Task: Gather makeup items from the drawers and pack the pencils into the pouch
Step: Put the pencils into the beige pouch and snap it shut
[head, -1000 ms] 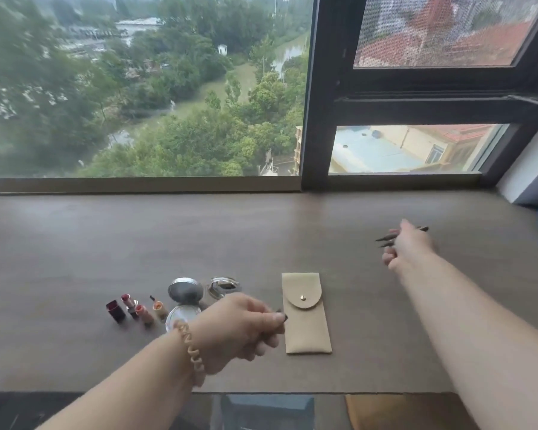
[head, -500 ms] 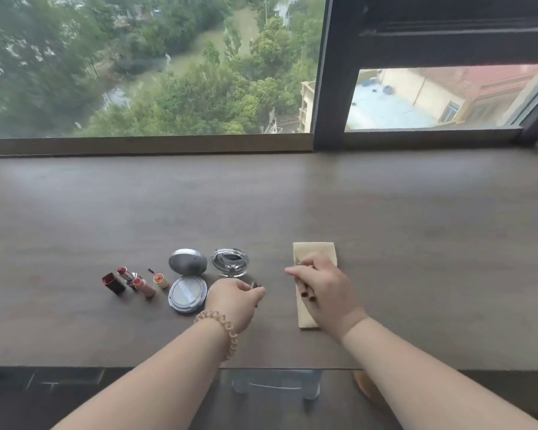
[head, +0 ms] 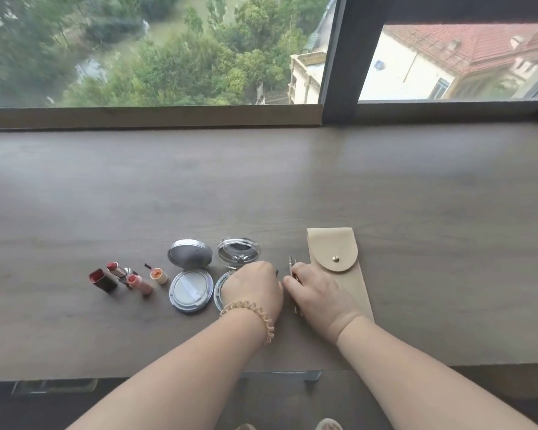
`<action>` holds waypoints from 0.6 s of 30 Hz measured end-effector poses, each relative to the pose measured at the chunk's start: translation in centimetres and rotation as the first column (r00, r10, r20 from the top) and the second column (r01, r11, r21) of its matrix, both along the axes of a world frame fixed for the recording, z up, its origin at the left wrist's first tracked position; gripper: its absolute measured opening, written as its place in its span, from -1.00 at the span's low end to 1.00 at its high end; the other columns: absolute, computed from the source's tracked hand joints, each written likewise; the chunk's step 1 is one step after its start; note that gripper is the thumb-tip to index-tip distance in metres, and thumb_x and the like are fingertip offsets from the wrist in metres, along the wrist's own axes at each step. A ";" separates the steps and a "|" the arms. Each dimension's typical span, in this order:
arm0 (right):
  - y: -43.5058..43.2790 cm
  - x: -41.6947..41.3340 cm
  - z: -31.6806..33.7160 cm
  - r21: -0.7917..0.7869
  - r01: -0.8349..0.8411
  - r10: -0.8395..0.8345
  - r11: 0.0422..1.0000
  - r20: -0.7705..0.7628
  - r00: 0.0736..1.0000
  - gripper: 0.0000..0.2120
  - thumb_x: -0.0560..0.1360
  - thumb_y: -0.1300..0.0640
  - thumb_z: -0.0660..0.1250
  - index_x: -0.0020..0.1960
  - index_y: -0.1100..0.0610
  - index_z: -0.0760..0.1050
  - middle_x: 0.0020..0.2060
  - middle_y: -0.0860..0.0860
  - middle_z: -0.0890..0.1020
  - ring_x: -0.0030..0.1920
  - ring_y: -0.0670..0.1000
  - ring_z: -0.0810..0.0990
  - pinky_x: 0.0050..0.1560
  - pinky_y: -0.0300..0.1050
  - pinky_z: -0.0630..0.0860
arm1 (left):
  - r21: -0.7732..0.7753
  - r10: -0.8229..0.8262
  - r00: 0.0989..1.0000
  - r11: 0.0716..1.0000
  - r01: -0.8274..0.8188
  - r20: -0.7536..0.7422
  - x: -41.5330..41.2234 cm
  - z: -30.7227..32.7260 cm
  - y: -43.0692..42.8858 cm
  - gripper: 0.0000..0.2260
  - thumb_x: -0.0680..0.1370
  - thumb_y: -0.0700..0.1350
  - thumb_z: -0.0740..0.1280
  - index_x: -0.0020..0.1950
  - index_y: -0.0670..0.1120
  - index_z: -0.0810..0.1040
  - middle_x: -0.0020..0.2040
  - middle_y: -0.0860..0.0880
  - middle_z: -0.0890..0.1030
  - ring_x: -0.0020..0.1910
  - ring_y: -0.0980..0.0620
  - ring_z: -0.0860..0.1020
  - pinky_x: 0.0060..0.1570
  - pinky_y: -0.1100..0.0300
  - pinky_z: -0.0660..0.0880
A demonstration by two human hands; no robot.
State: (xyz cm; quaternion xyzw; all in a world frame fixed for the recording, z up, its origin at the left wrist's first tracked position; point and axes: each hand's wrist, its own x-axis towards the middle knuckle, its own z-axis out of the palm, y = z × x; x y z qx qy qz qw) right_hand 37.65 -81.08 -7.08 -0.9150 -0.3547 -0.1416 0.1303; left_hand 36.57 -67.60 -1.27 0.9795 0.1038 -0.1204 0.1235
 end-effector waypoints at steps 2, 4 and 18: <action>0.2 -0.1 -0.3 -0.015 0.031 -0.031 0.999 -0.015 0.999 -0.92 0.31 0.28 0.32 -0.22 0.16 0.46 -0.14 0.08 0.39 -0.32 0.12 0.48 -0.43 -0.08 0.41 | 0.006 -0.023 1.000 1.000 0.023 0.007 0.1 0.0 0.0 -0.83 0.51 -0.01 0.21 -0.06 -0.03 0.56 0.07 -0.04 0.61 0.11 -0.07 0.56 -0.14 0.15 0.34; 0.5 -0.3 -0.1 -0.022 0.059 -0.059 0.998 -0.025 0.998 -0.81 0.35 0.24 0.19 -0.13 0.18 0.56 -0.17 0.10 0.52 -0.30 0.11 0.53 -0.43 -0.10 0.48 | 0.001 -0.025 1.000 1.000 0.025 0.007 0.3 -0.2 0.1 -0.81 0.52 0.00 0.19 -0.09 -0.03 0.56 0.04 -0.04 0.62 0.09 -0.08 0.56 -0.16 0.14 0.34; -1.5 -1.0 1.3 -0.002 0.099 -0.099 0.995 -0.126 0.987 -0.57 0.32 0.22 0.09 0.05 0.20 0.63 0.01 0.13 0.67 -0.08 0.12 0.67 -0.09 -0.09 0.60 | -0.030 0.010 1.000 0.999 -0.009 0.015 -0.2 0.1 0.0 -0.84 0.49 0.04 0.28 -0.04 -0.03 0.49 0.05 -0.05 0.62 0.09 -0.11 0.57 -0.08 0.11 0.43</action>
